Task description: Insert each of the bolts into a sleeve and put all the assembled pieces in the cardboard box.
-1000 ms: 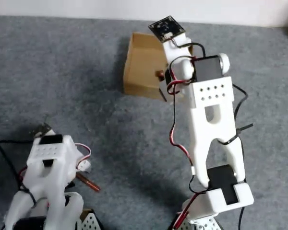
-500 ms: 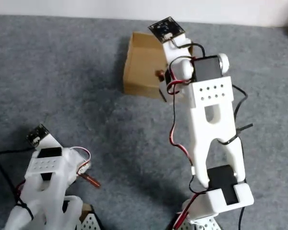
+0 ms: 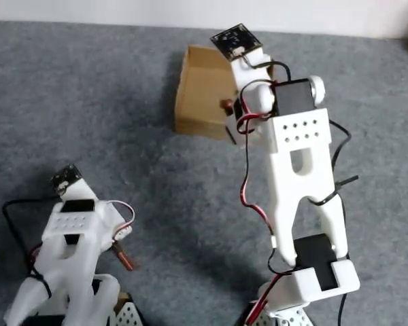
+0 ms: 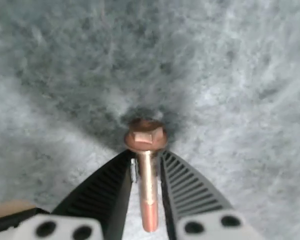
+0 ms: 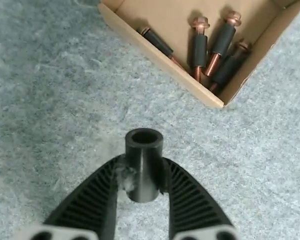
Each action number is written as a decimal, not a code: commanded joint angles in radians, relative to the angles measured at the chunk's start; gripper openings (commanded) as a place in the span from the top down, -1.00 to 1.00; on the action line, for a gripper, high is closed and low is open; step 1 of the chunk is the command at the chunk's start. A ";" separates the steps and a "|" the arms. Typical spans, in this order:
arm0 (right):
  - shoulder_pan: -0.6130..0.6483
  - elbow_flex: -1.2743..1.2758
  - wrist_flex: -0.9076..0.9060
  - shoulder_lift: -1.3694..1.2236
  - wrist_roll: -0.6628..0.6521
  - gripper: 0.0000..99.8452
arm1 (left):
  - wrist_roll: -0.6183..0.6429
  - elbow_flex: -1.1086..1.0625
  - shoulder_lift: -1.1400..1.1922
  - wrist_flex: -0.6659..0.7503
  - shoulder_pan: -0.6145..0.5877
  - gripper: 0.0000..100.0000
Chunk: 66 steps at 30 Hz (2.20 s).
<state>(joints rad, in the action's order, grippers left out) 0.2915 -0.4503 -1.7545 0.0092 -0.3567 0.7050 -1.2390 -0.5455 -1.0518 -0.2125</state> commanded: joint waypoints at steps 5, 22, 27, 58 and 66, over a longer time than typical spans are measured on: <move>-0.013 -0.012 -0.005 0.048 0.005 0.99 | -0.068 0.473 0.013 -0.433 -0.010 0.99; 0.168 0.252 0.018 0.688 0.009 0.99 | -0.884 1.472 0.012 -0.644 0.133 0.99; 0.341 0.601 0.177 1.059 0.012 0.99 | -0.796 1.669 0.013 -0.644 0.234 0.99; 0.446 1.503 0.696 1.828 0.138 0.99 | -0.436 0.886 -0.745 -0.365 0.659 0.99; 0.452 1.541 0.697 1.828 0.144 0.99 | -0.419 0.651 -0.730 0.109 0.668 0.99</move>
<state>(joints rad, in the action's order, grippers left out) 0.7288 1.0948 -1.0917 1.8305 -0.2279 0.2800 -0.5838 -1.3019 -1.1009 0.4442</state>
